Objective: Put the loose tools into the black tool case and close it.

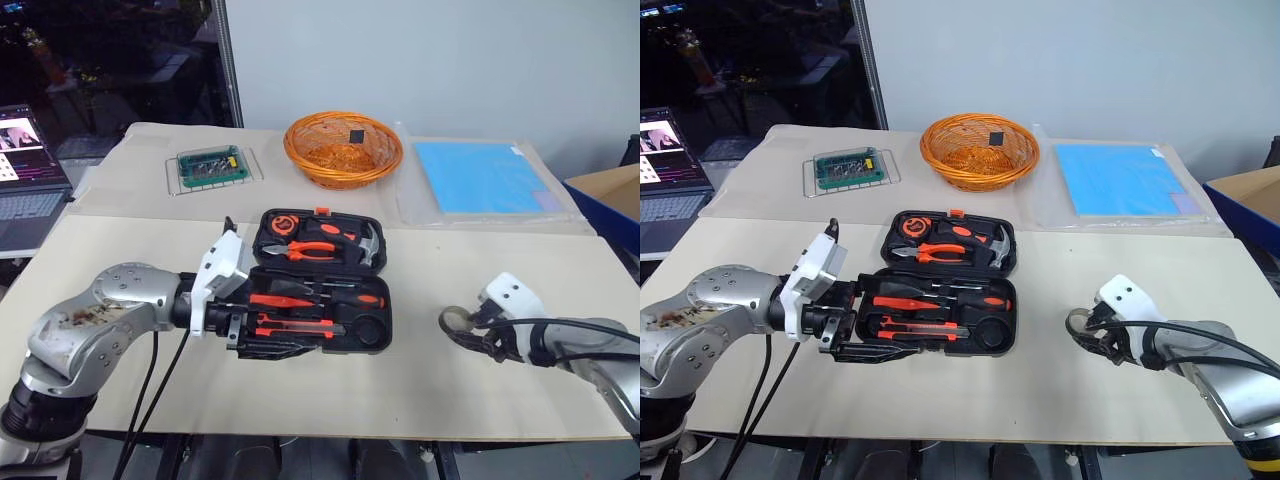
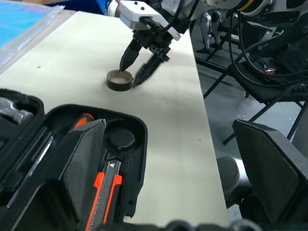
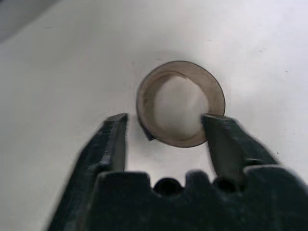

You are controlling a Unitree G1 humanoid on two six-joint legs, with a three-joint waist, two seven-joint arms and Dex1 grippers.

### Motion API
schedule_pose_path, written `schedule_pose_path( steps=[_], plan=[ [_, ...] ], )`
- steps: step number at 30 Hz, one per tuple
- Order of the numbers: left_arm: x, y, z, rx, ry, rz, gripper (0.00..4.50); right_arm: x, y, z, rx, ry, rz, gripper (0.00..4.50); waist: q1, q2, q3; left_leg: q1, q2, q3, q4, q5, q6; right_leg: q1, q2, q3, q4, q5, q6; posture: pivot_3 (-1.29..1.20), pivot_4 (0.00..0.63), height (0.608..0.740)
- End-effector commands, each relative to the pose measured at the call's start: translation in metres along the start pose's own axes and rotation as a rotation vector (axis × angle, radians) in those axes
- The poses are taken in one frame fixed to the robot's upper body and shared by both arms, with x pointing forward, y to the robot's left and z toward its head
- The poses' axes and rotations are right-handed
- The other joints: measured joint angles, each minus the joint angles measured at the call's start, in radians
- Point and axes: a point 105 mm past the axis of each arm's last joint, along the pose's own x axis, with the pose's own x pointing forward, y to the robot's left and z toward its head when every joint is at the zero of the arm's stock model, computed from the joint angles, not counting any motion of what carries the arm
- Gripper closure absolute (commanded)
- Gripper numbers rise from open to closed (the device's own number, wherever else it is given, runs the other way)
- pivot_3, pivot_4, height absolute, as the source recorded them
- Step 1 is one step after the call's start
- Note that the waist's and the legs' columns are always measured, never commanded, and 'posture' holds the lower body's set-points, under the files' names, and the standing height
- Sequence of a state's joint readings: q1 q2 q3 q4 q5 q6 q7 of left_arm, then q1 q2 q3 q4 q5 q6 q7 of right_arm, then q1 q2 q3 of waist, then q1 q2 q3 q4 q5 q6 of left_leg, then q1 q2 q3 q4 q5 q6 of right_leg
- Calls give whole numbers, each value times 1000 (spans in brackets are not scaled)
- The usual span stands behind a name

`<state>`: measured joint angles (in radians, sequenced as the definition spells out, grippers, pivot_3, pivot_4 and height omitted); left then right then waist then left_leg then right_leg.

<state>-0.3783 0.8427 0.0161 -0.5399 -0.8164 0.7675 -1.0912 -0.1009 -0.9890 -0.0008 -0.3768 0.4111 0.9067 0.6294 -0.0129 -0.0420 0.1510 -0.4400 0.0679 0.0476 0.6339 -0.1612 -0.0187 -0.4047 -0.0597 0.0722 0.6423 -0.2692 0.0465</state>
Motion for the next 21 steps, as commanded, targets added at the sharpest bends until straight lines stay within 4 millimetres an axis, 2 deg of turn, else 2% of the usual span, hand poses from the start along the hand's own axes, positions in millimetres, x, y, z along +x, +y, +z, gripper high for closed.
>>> schedule_pose_path(
  steps=[1,4,8,10,13,14,16,18,21],
  plan=[
    [1,-3,3,47,4,3,0,-1,-2,11,-51,-37,-8,3421,0,0,0,0,0,0,0,0,0,0,0,0,0,0,0,0,150,740],
    [4,-3,4,47,10,3,0,-8,5,19,-95,-82,35,4365,2,0,0,0,0,0,0,0,0,0,0,0,0,0,0,0,150,740],
    [-1,-5,-1,47,18,23,0,-39,14,50,-111,-205,95,4365,4,1,0,0,0,0,0,0,0,0,0,0,0,1,1,0,150,740],
    [-7,-7,-2,28,3,43,0,-46,31,71,-168,-255,177,4365,-7,1,1,0,0,0,0,0,0,0,0,0,0,1,2,0,150,740],
    [-13,-13,-7,37,-5,77,0,-41,58,97,-263,-292,294,4365,-21,1,1,1,2,0,0,0,0,-1,1,0,2,1,0,0,150,740],
    [-16,-13,-11,32,-7,124,0,-34,70,107,-296,-301,348,4365,-22,0,2,1,2,-1,0,0,0,-1,1,-1,2,2,0,0,150,740],
    [-20,-22,-12,2,-54,110,0,-22,88,120,-340,-301,428,4365,-30,0,2,3,3,-1,0,0,0,0,1,-1,2,-1,-7,0,150,740],
    [-26,-28,-16,-56,-46,115,0,-7,101,120,-388,-245,485,4365,-31,0,2,3,2,0,0,0,0,-1,0,-1,3,-1,-8,0,150,740],
    [-36,-30,-17,-83,-47,153,0,8,106,110,-448,-154,518,4365,-11,0,3,1,2,0,0,0,0,-3,-1,-2,3,0,-10,0,150,740]
  ],
)
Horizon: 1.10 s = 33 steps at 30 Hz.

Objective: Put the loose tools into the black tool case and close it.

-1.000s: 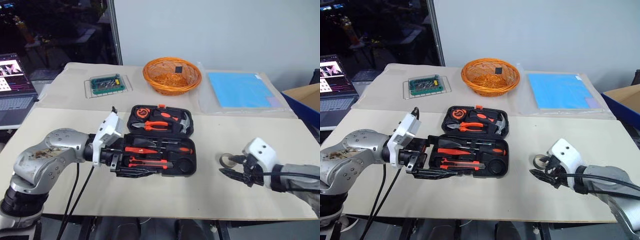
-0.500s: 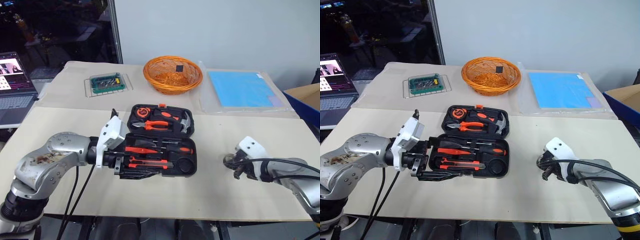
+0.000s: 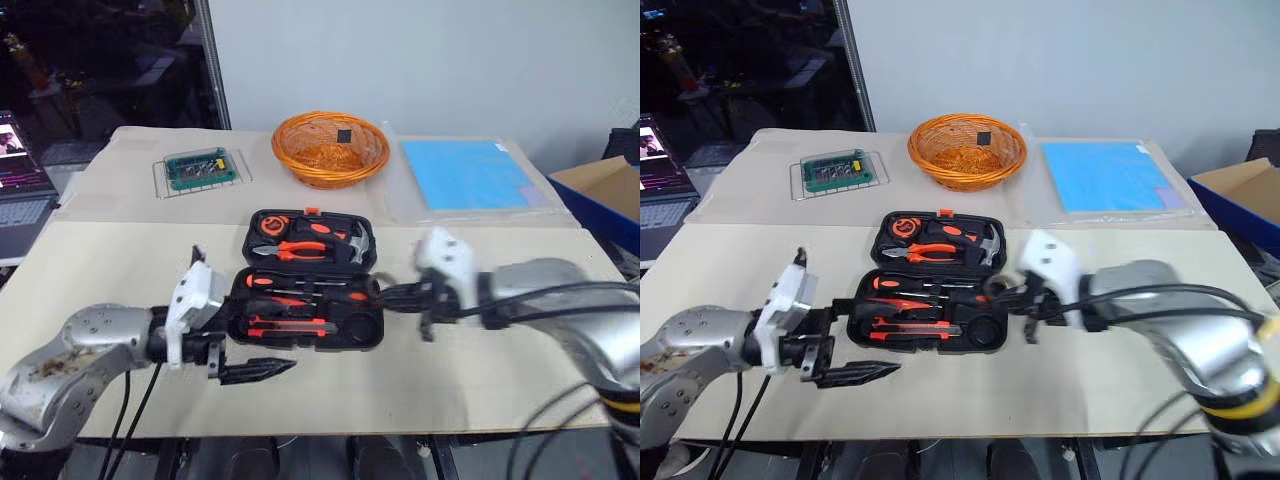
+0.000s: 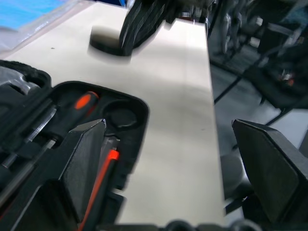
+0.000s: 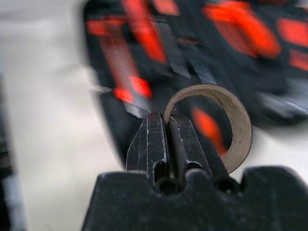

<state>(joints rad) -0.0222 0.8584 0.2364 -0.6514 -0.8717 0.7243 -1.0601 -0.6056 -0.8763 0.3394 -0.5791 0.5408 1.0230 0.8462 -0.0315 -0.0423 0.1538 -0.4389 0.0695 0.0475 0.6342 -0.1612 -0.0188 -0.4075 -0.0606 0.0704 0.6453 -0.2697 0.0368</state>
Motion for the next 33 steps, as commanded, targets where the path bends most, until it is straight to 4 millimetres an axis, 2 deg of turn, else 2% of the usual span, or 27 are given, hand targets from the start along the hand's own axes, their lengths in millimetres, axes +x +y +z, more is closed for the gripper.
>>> schedule_pose_path(
  steps=[1,7,14,16,17,21,24,28,30,31,33],
  plan=[
    [-11,-5,9,33,-12,34,0,9,-2,-12,-32,95,37,4365,15,0,0,0,0,1,0,0,0,-4,-1,0,0,1,-3,0,150,740],
    [-20,-5,6,37,15,91,0,13,1,-35,-29,203,93,4365,20,0,0,-7,0,5,0,0,0,-9,-1,2,1,5,2,0,150,740],
    [-17,-3,11,53,17,115,0,17,5,-53,-41,268,160,4365,22,0,0,-5,1,4,0,0,0,-12,0,1,2,4,-3,0,150,740],
    [-16,1,12,56,17,124,0,17,3,-51,-38,250,158,3735,25,0,0,-5,1,5,1,0,0,-12,0,1,2,3,-5,0,150,740],
    [-16,4,11,58,20,133,0,17,2,-49,-35,233,150,3683,27,0,0,-5,1,5,1,0,0,-12,0,1,2,3,-4,0,150,740],
    [-16,17,12,26,-5,187,0,7,-6,-23,11,72,94,2301,30,0,0,-6,1,5,1,0,0,-12,0,1,2,5,-1,0,150,740],
    [-15,39,10,-13,-33,290,0,-8,-17,0,39,-87,-8,2301,31,0,0,-8,1,4,0,0,0,-10,1,1,3,6,0,0,150,740],
    [-15,87,11,-148,-87,475,0,-28,-53,13,236,-210,-222,2301,31,-2,0,-7,1,3,2,0,0,-9,2,1,6,7,1,0,150,740],
    [-14,112,7,-215,-16,578,0,-35,-65,16,331,-225,-258,2301,30,-2,0,-7,1,1,5,0,0,-8,3,1,7,7,1,0,150,740],
    [-11,125,10,-245,-8,608,0,-40,-80,12,387,-235,-338,2301,28,-3,1,-7,0,1,7,0,0,-7,3,1,9,7,1,0,150,740],
    [-3,149,13,-293,33,644,0,-42,-101,1,428,-202,-463,1784,33,-3,1,-6,0,0,8,1,0,-6,3,1,10,7,2,0,150,740]
  ],
)
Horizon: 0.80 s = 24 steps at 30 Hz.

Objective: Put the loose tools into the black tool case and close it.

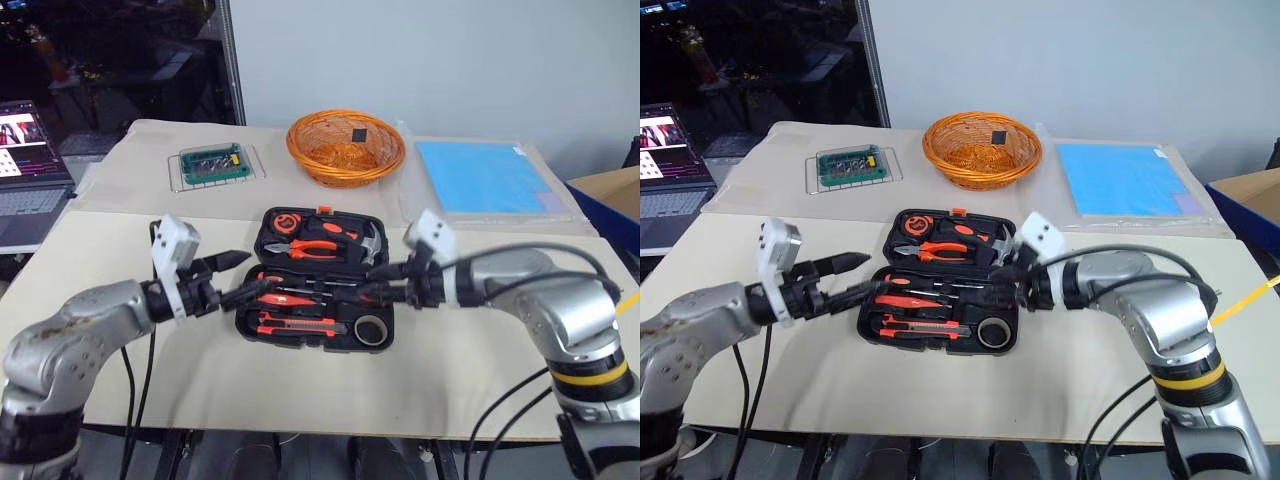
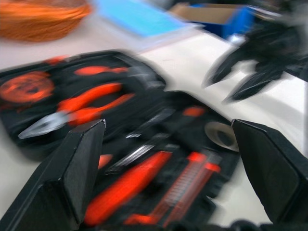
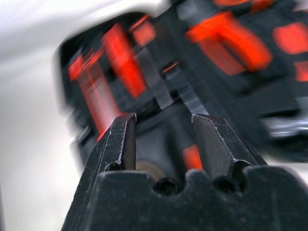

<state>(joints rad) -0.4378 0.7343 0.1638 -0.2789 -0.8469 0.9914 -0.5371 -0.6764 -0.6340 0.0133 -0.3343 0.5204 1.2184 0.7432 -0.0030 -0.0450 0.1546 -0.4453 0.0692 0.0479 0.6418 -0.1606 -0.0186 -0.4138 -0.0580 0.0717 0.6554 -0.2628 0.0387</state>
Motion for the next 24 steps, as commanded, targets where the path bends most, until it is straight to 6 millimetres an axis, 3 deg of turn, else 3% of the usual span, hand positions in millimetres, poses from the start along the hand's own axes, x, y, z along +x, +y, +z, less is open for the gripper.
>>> schedule_pose_path(
  steps=[1,5,6,10,13,16,24],
  plan=[
    [27,28,7,-52,91,112,0,-6,-42,2,62,-4,-237,1643,6,0,0,0,-1,-1,0,0,0,1,0,-1,0,0,1,0,150,740],
    [55,63,12,-159,138,228,0,10,-73,1,155,7,-359,196,-1,0,0,-1,-2,0,-1,0,0,0,0,0,0,-1,1,0,150,740],
    [62,68,14,-168,144,243,0,14,-78,-1,182,15,-374,26,-6,0,0,-3,-2,0,-1,0,0,-3,0,0,0,-1,1,0,150,740],
    [84,86,13,-193,169,291,0,31,-100,-9,268,37,-422,26,-15,0,0,-11,-2,-2,-1,1,0,-11,0,0,3,0,1,0,150,740],
    [89,94,6,-197,202,311,0,40,-108,-13,322,53,-433,26,-19,0,0,-12,-2,-2,-3,1,0,-11,0,-1,2,0,1,0,150,740],
    [90,95,6,-232,207,295,723,44,-110,-21,341,86,-432,720,-18,0,0,-12,-2,-2,-4,1,0,-12,0,-1,1,0,1,0,150,740],
    [89,95,2,-307,205,262,3658,49,-110,-24,325,96,-394,3471,-18,0,0,-12,-2,-3,-1,1,-1,-11,0,-1,6,0,2,0,150,740]
  ],
)
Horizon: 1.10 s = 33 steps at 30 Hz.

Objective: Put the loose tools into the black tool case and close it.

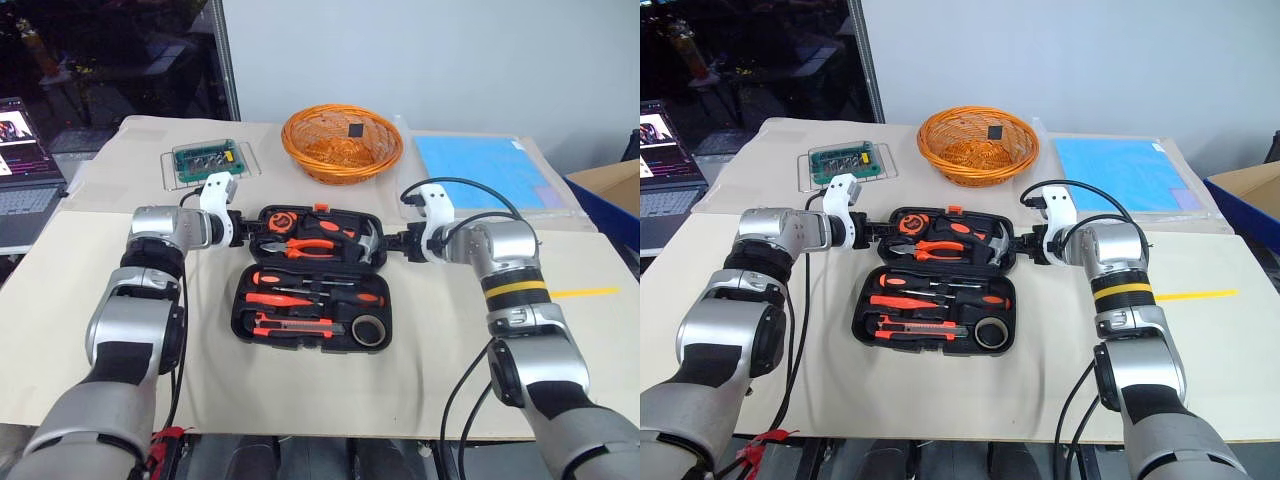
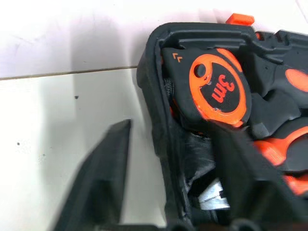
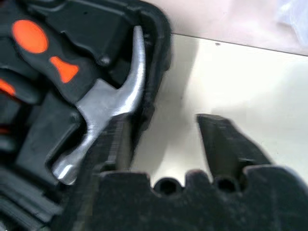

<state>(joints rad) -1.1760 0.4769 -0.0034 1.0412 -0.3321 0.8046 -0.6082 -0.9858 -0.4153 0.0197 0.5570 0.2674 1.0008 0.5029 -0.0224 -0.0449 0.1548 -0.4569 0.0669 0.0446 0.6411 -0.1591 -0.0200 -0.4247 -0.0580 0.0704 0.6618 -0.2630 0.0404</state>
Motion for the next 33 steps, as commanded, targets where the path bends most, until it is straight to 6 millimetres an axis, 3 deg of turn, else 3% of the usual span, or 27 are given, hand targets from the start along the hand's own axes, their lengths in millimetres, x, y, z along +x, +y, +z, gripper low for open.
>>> schedule_pose_path(
  steps=[1,3,9,13,15,19,23,29,33],
  plan=[
    [-2,-4,9,-9,-26,-30,4118,-3,-1,12,-32,-39,-1,3932,3,0,0,0,0,-1,1,0,-1,0,0,0,1,0,0,0,150,740],
    [-2,-9,10,-24,-33,-67,4500,-4,6,20,-38,-75,34,4449,2,0,0,0,0,-1,1,1,-1,1,0,-1,1,0,0,0,150,740],
    [-2,-37,33,23,-155,-218,4500,-11,14,52,-148,-278,61,4449,3,0,3,-1,0,-2,1,1,-1,-1,0,-1,1,0,0,0,150,740],
    [-7,-62,56,293,-324,-292,4500,-30,18,76,-320,-480,27,4449,9,1,10,-3,-1,-2,1,1,-1,-2,0,-1,1,0,0,0,150,740],
    [-8,-67,55,438,-382,-290,4500,-44,25,78,-323,-602,75,4449,9,1,11,-5,-1,-2,1,1,-1,-3,-1,-1,-1,0,1,0,150,740],
    [-9,-66,35,597,-435,-255,4500,-59,25,49,-371,-632,90,4449,10,2,11,-6,-1,-2,-3,1,-2,-3,-1,-1,1,1,1,0,150,740],
    [-13,-73,-1,865,-445,-289,4500,-74,34,17,-496,-653,89,4449,11,2,10,-6,-1,-2,-4,1,-2,-3,-1,-1,0,1,1,0,150,740],
    [-36,-63,-23,985,-471,-293,4500,-108,43,-21,-607,-685,83,4449,11,3,10,0,-1,-1,-4,1,-2,2,-1,-1,-6,0,1,0,150,740],
    [-56,-47,-33,957,-417,-306,3189,-126,49,-38,-713,-656,71,4500,9,3,10,9,-1,0,-2,3,-2,11,-1,-1,-4,0,1,0,150,740]
  ],
)
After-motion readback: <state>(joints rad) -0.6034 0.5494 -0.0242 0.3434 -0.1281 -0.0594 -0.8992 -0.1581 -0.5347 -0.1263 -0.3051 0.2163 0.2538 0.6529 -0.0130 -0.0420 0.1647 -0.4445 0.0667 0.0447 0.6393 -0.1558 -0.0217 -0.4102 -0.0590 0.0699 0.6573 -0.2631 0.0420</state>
